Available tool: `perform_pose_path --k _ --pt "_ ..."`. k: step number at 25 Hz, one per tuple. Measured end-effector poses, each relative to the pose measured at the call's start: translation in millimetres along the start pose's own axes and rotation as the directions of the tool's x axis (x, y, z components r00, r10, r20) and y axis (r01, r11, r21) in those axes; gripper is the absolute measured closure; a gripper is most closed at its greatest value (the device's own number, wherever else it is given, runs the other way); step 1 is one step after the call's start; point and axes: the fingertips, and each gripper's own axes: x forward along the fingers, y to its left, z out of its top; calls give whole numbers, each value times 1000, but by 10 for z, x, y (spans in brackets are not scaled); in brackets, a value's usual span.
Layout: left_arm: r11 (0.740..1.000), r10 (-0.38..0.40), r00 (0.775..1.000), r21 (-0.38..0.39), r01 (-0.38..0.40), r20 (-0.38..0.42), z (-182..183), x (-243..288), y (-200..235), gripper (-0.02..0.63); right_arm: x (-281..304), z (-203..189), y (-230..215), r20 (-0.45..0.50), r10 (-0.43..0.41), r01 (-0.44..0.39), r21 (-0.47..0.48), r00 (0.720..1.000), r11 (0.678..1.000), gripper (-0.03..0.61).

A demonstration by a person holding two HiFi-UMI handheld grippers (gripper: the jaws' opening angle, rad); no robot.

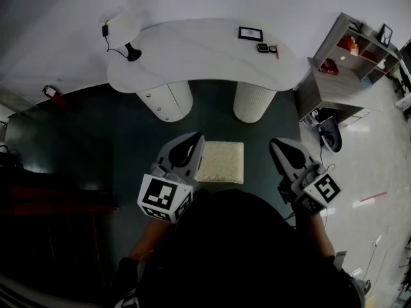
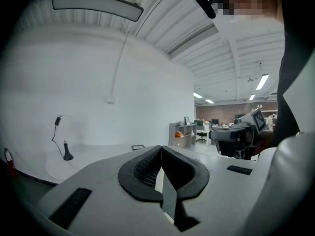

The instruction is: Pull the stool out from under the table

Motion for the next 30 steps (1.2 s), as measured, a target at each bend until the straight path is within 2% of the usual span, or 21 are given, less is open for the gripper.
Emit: perform_pose_path --k 30 --pt "1000 9 999 -28 -10 -34 -119 -95 58 600 136 -110 129 -20 33 -33 9 999 999 563"
